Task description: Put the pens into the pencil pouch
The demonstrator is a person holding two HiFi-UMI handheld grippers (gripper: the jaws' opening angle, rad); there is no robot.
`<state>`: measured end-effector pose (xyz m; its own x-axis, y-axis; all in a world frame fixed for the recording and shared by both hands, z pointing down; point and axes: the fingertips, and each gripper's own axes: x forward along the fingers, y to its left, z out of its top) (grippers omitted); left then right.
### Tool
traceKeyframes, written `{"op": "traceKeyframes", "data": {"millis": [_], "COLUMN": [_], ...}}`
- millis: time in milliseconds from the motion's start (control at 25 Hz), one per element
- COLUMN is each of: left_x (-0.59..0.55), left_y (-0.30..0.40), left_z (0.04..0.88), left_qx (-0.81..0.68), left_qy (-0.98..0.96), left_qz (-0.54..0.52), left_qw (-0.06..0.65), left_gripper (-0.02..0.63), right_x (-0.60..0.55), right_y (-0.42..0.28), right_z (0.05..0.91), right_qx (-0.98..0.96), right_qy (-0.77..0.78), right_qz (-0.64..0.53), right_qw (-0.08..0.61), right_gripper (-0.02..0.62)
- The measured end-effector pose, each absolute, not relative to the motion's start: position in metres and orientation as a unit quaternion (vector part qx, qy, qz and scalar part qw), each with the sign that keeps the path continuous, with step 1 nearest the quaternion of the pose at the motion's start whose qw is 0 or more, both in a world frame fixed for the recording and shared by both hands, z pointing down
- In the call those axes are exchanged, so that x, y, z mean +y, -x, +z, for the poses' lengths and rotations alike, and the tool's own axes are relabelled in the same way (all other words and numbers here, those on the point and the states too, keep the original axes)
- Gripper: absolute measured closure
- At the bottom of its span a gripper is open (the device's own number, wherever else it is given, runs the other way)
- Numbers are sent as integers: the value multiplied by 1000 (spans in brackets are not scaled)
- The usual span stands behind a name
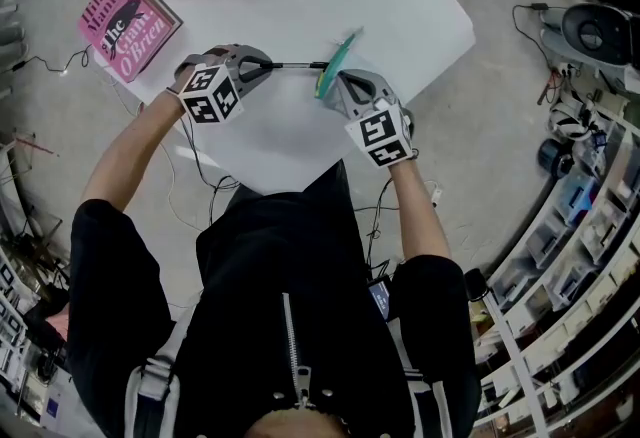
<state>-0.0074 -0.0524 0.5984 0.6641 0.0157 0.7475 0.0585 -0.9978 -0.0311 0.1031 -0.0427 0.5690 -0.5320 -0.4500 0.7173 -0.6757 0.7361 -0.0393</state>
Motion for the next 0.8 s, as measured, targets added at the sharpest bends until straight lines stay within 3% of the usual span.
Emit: {"op": "traceKeyframes", "data": {"millis": [800], "left_x": [-41], "left_y": [-28], "left_z": [599], "left_qx": [-96], "left_qy": [908], "left_qz": [-401], "left_qw": [72], "left_gripper": [548], "right_x": [-41], "right_y": [-102], "right_z": [572], "right_qx": [-860], "right_qy": [-328], "right_qz": [163], "right_qw": [355], "right_gripper": [588]}}
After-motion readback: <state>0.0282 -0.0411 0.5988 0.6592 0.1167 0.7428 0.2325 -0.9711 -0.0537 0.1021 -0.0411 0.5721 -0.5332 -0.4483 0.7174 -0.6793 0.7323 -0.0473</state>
